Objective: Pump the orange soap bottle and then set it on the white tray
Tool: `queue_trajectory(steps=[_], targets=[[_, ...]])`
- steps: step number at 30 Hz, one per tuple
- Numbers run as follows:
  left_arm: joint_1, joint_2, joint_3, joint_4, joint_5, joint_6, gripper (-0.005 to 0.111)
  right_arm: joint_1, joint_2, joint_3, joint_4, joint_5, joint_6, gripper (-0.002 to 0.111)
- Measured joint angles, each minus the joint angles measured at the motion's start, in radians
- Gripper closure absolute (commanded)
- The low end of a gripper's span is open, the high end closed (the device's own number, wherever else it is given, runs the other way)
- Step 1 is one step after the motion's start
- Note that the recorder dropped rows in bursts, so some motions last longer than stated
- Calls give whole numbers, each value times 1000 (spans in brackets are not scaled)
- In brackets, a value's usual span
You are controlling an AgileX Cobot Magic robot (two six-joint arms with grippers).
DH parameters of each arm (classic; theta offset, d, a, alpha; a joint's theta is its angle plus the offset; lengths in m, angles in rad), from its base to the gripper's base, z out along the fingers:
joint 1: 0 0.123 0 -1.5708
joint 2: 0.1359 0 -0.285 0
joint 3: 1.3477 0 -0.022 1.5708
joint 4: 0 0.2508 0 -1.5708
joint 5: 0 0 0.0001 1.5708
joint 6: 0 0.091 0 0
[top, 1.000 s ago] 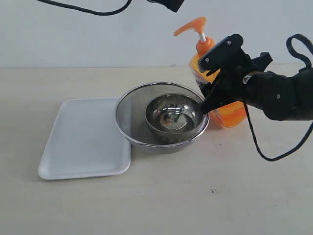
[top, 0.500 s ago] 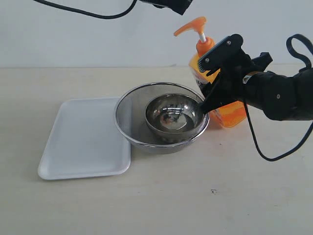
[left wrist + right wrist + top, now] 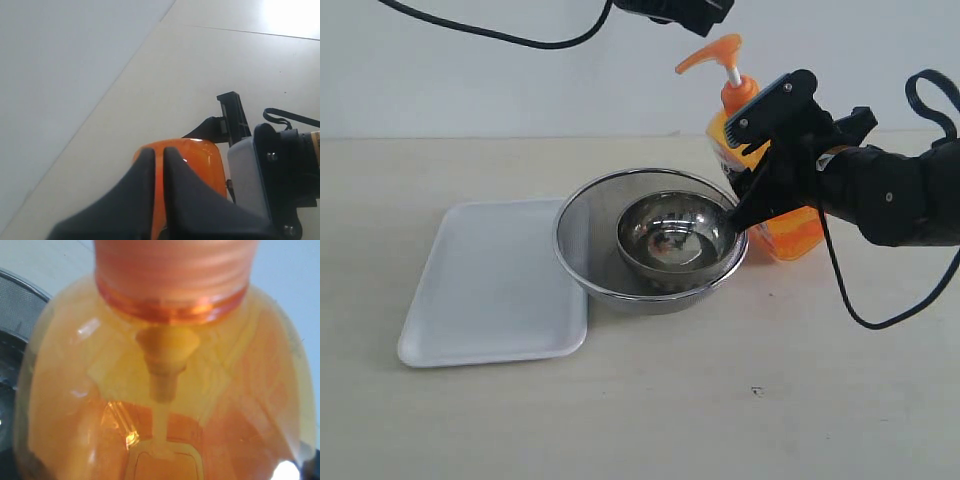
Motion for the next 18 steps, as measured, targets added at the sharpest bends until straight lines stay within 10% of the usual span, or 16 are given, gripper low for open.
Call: queue_trajectory(steps=[18], targets=[[0,42,0,-5,0,2,102,0,0,0,0,0,0,108]])
